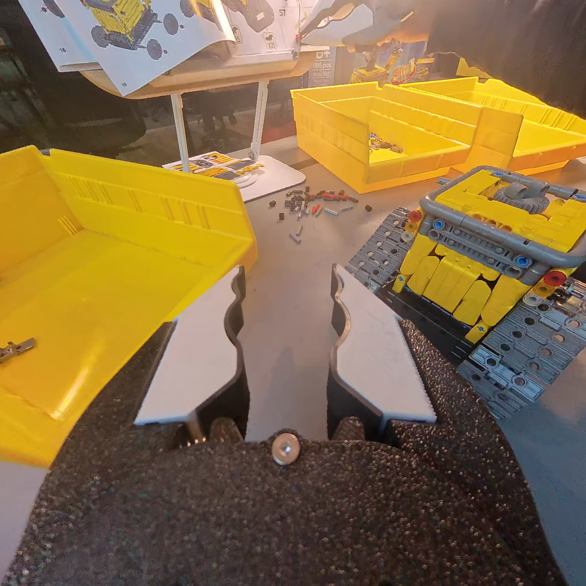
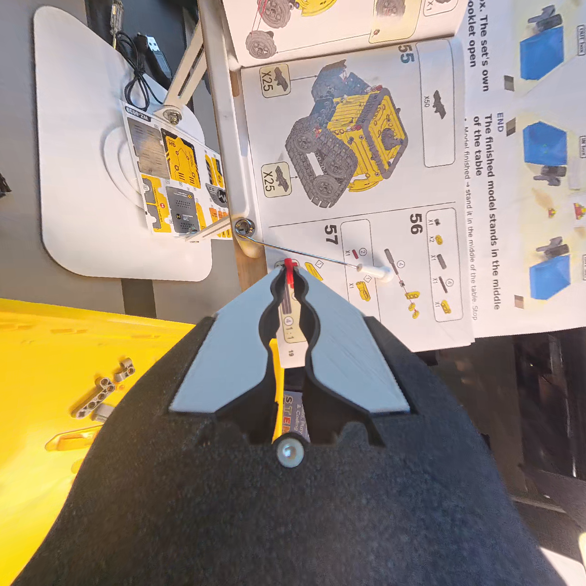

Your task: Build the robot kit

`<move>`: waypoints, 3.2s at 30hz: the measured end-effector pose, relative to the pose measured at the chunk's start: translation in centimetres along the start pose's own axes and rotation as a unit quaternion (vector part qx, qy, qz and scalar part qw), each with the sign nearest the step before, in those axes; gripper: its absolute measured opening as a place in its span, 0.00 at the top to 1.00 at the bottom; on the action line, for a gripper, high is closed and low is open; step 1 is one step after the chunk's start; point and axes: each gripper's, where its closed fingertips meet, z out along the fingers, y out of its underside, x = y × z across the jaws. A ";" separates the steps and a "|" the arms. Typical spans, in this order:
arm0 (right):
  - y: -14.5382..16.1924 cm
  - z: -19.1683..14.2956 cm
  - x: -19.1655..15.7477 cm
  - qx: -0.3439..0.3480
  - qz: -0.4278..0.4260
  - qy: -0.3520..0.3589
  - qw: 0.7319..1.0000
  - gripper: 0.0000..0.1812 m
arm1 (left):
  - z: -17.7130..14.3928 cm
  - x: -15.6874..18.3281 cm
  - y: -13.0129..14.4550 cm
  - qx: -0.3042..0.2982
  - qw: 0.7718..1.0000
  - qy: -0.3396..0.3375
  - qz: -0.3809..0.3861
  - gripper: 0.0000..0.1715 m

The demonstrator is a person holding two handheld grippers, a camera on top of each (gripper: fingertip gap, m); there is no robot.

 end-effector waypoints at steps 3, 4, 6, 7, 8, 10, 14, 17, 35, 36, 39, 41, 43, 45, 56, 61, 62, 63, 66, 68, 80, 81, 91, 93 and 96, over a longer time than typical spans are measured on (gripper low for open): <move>0.1 0.0 0.1 0.006 0.003 -0.006 1.000 0.98 | 0.1 0.0 0.1 -0.005 1.000 0.000 -0.001 0.69; 0.1 0.0 0.1 0.007 0.003 -0.006 1.000 0.98 | 0.1 0.0 0.2 -0.005 1.000 -0.001 0.000 0.69; 0.2 -0.1 0.2 0.008 0.004 -0.008 1.000 0.98 | 0.1 -0.1 0.2 -0.006 1.000 -0.002 -0.001 0.69; 0.3 -0.1 0.2 0.008 0.005 -0.007 1.000 0.98 | 0.1 -0.1 0.2 -0.006 1.000 -0.003 -0.001 0.69; 0.3 -0.1 0.2 0.008 0.007 -0.009 1.000 0.98 | 0.2 -0.1 0.2 -0.007 1.000 -0.003 -0.001 0.69; 0.5 -0.2 0.3 0.008 0.009 -0.010 1.000 0.98 | 0.2 -0.2 0.3 -0.009 1.000 -0.004 -0.002 0.69; 0.5 -0.2 0.2 0.010 0.011 -0.012 1.000 0.98 | 0.3 -0.1 0.4 -0.013 1.000 -0.004 -0.001 0.69; 0.4 -0.2 0.2 0.011 0.006 -0.014 1.000 0.98 | 0.4 -0.1 0.5 -0.016 1.000 -0.003 -0.001 0.69; -0.6 -0.6 -0.5 0.024 0.034 -0.030 0.999 0.98 | 0.5 -0.1 0.5 -0.018 1.000 -0.003 -0.001 0.69; -0.7 -0.6 -0.6 0.025 0.034 -0.031 0.999 0.98 | 0.5 -0.1 0.5 -0.018 1.000 -0.003 -0.001 0.69; -0.5 -0.3 -0.6 0.026 0.024 -0.034 0.999 0.98 | 0.5 -0.1 0.6 -0.018 1.000 -0.003 -0.001 0.69; -0.3 -0.1 -0.5 0.025 0.022 -0.036 0.999 0.98 | 0.5 -0.1 0.5 -0.018 1.000 -0.003 -0.002 0.69; -0.4 -0.2 -0.6 0.023 0.014 -0.037 0.999 0.98 | 0.5 -0.1 0.5 -0.018 1.000 -0.004 -0.002 0.69; -0.3 -0.2 -0.5 0.022 0.009 -0.039 0.999 0.98 | 0.5 -0.1 0.6 -0.018 1.000 -0.004 -0.002 0.69; -2.9 -4.0 -2.4 0.042 0.052 -0.063 0.996 0.98 | 0.5 -0.1 0.6 -0.020 1.000 -0.012 0.009 0.69; -8.2 -11.2 -13.0 0.058 0.202 -0.244 0.947 0.98 | 0.4 0.2 0.4 -0.015 1.000 -0.011 0.020 0.69; -8.2 -12.3 -15.5 0.034 0.229 -0.274 0.934 0.98 | 0.4 0.3 0.4 -0.016 1.000 -0.010 0.022 0.69; -7.9 -13.3 -17.9 0.002 0.250 -0.291 0.924 0.98 | 0.4 0.3 0.5 -0.017 0.999 -0.009 0.025 0.69; -6.5 -16.0 -23.3 -0.078 0.330 -0.315 0.887 0.98 | 0.4 0.6 0.5 -0.017 0.999 -0.008 0.035 0.69; -6.5 -17.5 -25.7 -0.082 0.384 -0.325 0.860 0.98 | 0.4 0.7 0.4 -0.016 0.999 -0.007 0.040 0.70; -6.7 -18.1 -29.9 -0.098 0.419 -0.301 0.851 0.98 | 0.3 1.1 0.3 -0.010 0.998 -0.012 0.062 0.70; -6.7 -18.0 -30.1 -0.100 0.416 -0.298 0.853 0.97 | 0.2 1.1 0.2 -0.008 0.998 -0.012 0.062 0.70; -6.8 -17.9 -30.0 -0.097 0.413 -0.281 0.861 0.97 | 0.2 1.0 0.2 -0.008 0.998 -0.015 0.063 0.69; -6.8 -17.9 -30.0 -0.095 0.414 -0.281 0.861 0.97 | 0.3 1.0 0.3 -0.010 0.998 -0.016 0.064 0.69; -6.8 -17.9 -30.0 -0.092 0.412 -0.282 0.861 0.97 | 0.3 1.0 0.3 -0.011 0.998 -0.018 0.064 0.69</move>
